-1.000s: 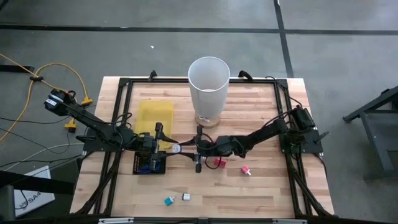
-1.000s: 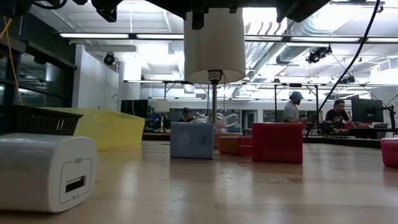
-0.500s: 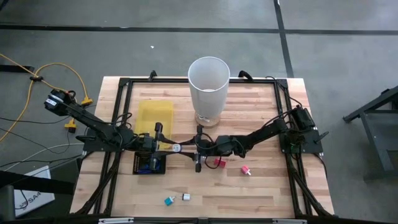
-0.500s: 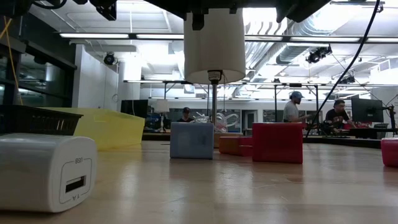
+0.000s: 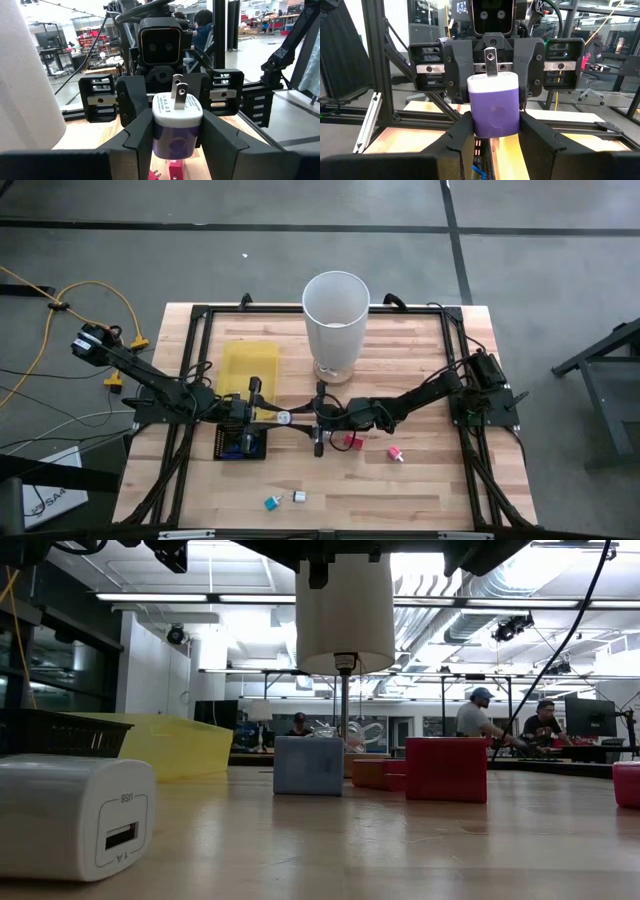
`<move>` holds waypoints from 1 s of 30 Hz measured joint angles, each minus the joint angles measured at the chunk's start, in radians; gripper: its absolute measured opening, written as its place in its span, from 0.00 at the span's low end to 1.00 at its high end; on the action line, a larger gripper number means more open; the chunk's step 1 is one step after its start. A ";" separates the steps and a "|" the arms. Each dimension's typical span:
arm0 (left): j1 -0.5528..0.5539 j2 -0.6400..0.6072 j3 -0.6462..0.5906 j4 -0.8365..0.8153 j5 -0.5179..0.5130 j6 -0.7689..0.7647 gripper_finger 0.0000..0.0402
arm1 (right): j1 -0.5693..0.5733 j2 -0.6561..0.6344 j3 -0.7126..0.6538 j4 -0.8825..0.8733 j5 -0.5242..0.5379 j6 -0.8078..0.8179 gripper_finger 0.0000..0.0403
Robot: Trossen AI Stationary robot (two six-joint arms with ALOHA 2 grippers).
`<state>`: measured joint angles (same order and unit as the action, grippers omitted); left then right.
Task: Pick & Place Office items
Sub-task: Put the violet charger adapter into the yellow bin
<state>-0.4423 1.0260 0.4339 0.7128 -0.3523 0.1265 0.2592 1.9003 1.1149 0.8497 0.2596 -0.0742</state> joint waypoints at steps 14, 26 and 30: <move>0.000 0.000 0.000 0.005 0.002 -0.007 0.32 | -0.004 0.000 0.000 -0.025 -0.020 0.048 0.45; 0.000 0.000 0.000 0.013 -0.054 -0.046 0.32 | -0.004 0.000 0.000 -0.103 -0.016 0.057 0.51; -0.004 -0.002 0.000 -0.004 -0.127 -0.053 0.32 | -0.004 0.000 0.000 -0.188 -0.016 0.130 0.51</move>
<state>-0.4465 1.0245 0.4339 0.7090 -0.4793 0.0734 0.2554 1.9003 1.1152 0.6616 0.2439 0.0561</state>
